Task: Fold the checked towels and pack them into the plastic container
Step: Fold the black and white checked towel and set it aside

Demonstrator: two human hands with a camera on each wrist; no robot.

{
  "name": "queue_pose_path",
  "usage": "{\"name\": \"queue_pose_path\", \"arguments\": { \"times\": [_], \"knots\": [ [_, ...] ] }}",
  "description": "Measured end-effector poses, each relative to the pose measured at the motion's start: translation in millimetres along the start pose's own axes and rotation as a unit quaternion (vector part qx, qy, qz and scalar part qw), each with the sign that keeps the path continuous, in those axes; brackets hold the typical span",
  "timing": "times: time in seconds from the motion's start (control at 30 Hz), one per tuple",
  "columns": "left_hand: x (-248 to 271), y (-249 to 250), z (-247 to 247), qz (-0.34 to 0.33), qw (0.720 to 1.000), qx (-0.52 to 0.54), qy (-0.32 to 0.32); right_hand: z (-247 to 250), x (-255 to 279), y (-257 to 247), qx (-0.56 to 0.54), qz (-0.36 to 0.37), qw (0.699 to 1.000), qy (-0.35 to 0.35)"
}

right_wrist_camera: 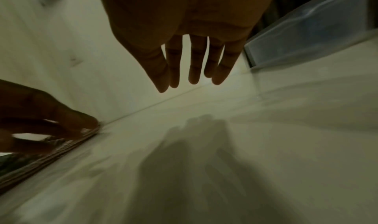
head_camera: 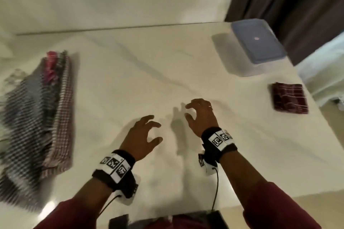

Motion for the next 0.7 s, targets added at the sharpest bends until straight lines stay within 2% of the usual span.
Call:
{"name": "queue_pose_path", "arguments": {
  "times": [0.17,0.3,0.37,0.43,0.53,0.6,0.7],
  "knots": [
    [106,-94,74,0.095,0.990,-0.009,0.103,-128,46,-144,-0.020,0.112,0.984,-0.140],
    [187,-143,111,0.157,0.971,-0.035,0.180,-212,88,-224,0.002,0.201,0.951,-0.234],
    [219,-161,118,0.191,0.958,-0.052,0.210,-242,105,-254,0.035,0.238,0.936,-0.256],
    [252,-175,124,0.230,0.939,-0.061,0.249,-269,124,-282,0.070,0.270,0.919,-0.280],
    [297,-195,128,0.307,0.896,-0.035,0.319,-293,153,-313,0.088,0.312,0.895,-0.305],
    [320,-207,125,0.340,0.876,-0.001,0.342,-303,165,-325,0.096,0.296,0.901,-0.301],
    [329,-215,113,0.352,0.892,-0.028,0.281,-319,168,-329,0.137,0.209,0.920,-0.302]
  ]
}}
Point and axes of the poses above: each hand's wrist, its own x-axis away from the middle knuckle, its own z-axis out of the back of the hand, y = z × x, the point moved 9 cm from there along -x, towards the middle knuckle, and after that the axes turned 10 degrees about -z, right-handed, at the moved point
